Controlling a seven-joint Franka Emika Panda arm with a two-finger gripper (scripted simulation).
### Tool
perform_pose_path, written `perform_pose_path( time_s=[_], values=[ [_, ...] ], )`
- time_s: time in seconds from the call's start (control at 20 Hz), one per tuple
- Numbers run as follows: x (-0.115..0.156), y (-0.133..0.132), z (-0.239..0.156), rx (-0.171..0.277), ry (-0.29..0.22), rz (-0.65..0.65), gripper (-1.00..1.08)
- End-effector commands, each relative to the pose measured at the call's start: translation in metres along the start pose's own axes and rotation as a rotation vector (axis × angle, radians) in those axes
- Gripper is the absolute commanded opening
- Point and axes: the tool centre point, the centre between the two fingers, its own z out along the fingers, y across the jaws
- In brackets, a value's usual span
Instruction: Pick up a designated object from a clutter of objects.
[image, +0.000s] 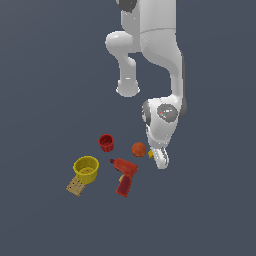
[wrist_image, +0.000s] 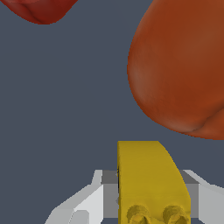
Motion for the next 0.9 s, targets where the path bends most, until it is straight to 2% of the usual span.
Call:
perform_pose_path(
  time_s=[0.0, 0.45, 0.85],
  values=[
    [0.000, 0.000, -0.002, 0.000, 0.000, 0.000, -1.00],
    [0.001, 0.008, -0.032, 0.000, 0.000, 0.000, -1.00],
    [0.002, 0.023, -0.091, 0.000, 0.000, 0.000, -1.00]
  ],
)
